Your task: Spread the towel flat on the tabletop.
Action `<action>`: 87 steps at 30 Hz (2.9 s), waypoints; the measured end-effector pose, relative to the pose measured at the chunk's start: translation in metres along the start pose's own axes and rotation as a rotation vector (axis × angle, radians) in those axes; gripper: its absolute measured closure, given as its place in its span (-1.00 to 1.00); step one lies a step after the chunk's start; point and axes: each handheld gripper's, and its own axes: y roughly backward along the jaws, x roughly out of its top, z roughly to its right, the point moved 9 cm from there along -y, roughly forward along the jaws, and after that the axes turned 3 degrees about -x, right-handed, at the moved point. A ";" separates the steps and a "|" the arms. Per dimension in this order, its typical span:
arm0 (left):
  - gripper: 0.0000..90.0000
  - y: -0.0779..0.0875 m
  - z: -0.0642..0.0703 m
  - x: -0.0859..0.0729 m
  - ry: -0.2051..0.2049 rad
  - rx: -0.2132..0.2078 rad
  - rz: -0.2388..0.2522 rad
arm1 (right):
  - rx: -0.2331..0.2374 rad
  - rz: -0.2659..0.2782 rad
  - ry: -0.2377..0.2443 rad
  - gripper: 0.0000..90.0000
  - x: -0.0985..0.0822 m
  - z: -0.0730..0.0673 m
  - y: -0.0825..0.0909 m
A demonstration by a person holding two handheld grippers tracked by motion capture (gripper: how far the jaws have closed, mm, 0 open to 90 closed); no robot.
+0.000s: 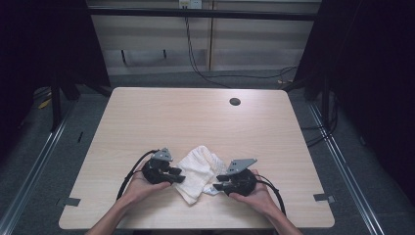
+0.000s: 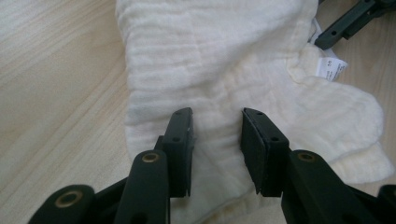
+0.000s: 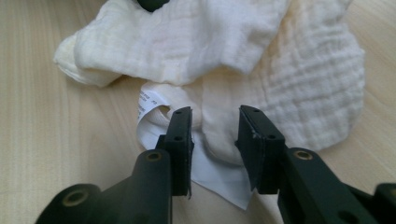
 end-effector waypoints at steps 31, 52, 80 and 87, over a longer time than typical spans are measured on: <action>0.68 0.022 0.081 0.011 -0.131 -0.116 0.069 | 0.020 0.071 -0.142 0.95 0.008 0.013 0.019; 0.18 -0.018 0.081 0.001 -0.185 -0.051 -0.055 | 0.016 0.056 -0.140 0.93 0.004 0.014 0.016; 0.88 0.006 0.055 0.016 -0.054 -0.073 0.064 | 0.026 0.063 -0.151 0.93 0.004 0.014 0.016; 0.89 0.030 0.036 0.017 -0.013 -0.039 0.129 | 0.025 0.097 -0.169 0.94 0.009 0.018 0.025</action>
